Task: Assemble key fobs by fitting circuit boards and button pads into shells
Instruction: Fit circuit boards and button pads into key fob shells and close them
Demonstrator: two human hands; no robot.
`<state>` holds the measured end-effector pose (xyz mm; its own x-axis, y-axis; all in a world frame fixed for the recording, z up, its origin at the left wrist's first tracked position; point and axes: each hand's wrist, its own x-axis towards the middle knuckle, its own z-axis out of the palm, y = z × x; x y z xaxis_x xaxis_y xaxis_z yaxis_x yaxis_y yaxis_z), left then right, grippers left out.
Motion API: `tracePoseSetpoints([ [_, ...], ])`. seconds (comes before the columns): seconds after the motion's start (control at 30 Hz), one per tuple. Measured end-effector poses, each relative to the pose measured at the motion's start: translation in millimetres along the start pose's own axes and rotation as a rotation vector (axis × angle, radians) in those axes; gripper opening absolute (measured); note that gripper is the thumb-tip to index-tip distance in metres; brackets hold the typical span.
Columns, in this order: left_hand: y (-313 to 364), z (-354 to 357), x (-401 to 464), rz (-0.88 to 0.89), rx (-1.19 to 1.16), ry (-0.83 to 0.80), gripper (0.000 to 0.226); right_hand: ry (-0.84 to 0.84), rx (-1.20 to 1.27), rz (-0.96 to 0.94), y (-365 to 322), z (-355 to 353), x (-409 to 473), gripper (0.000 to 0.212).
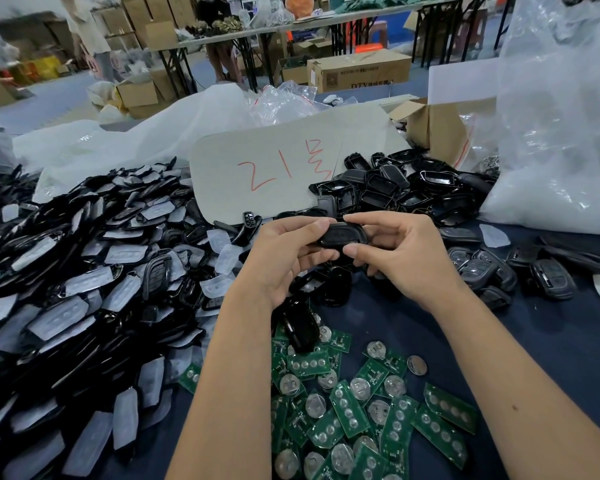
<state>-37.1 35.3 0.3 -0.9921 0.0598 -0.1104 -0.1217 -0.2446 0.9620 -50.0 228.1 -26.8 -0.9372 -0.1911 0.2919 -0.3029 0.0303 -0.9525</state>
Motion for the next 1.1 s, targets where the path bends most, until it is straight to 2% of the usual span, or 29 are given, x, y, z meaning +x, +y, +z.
tracePoseSetpoints([
  [0.27,-2.3,-0.4,1.4,0.023,0.030,-0.004,0.012,0.035,0.006,0.030,1.0,1.8,-0.2,0.040],
  [0.43,-3.5,-1.1,2.3,0.094,0.051,-0.030,0.019,0.066,0.146,0.022,-0.4,2.9,1.5,0.018],
  [0.53,-4.9,0.8,1.8,0.153,0.048,-0.064,0.020,0.100,0.196,0.050,1.7,3.1,2.4,0.013],
  [0.8,-8.3,1.6,2.6,0.337,0.126,-0.028,0.018,0.099,0.341,0.023,-0.4,1.9,2.8,0.017],
  [1.1,-5.5,-0.9,3.0,0.398,0.164,-0.026,0.023,0.071,0.390,0.012,-2.3,0.3,1.9,0.024],
])
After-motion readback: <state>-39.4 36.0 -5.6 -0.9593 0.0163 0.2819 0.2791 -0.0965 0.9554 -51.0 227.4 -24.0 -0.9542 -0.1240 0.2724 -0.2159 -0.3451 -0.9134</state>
